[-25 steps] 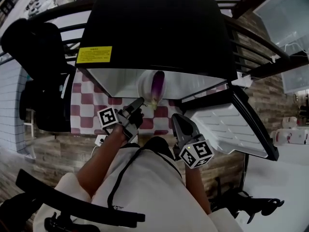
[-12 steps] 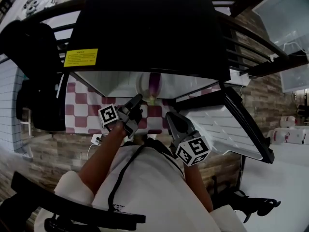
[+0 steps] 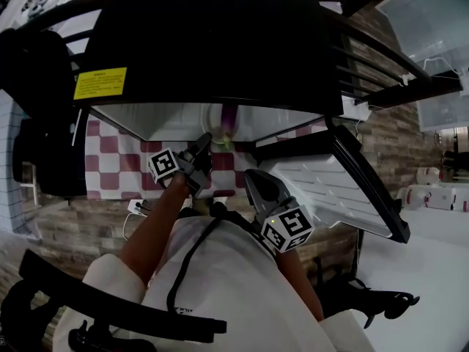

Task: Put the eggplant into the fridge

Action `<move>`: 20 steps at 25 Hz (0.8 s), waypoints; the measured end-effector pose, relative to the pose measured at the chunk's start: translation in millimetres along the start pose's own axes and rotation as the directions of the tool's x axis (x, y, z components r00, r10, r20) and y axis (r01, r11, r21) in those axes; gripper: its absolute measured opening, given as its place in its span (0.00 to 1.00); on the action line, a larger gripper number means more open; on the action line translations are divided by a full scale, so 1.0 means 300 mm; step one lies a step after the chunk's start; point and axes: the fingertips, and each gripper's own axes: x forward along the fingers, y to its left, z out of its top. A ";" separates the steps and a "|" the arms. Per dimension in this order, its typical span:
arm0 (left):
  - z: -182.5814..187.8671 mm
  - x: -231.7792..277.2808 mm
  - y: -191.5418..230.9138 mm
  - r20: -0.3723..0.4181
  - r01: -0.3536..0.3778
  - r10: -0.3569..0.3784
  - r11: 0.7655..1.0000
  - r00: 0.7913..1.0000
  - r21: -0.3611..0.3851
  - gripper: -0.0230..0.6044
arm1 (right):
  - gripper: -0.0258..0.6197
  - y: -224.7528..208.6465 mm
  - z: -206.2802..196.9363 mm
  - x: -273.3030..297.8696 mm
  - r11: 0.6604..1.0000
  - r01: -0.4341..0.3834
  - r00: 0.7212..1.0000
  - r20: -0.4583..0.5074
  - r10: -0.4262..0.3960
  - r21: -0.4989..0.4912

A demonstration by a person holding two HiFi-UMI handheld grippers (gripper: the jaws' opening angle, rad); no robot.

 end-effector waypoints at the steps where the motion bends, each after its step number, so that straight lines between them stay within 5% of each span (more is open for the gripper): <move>1: 0.003 0.004 0.014 0.000 -0.006 0.006 1.000 1.000 0.003 0.09 | 0.05 0.003 -0.006 -0.003 1.000 0.000 1.000 -0.004 0.000 0.002; 20: 0.013 0.101 0.172 0.027 -0.086 0.085 0.996 0.996 0.035 0.09 | 0.05 -0.046 -0.066 0.010 1.000 0.019 0.999 -0.034 -0.019 0.011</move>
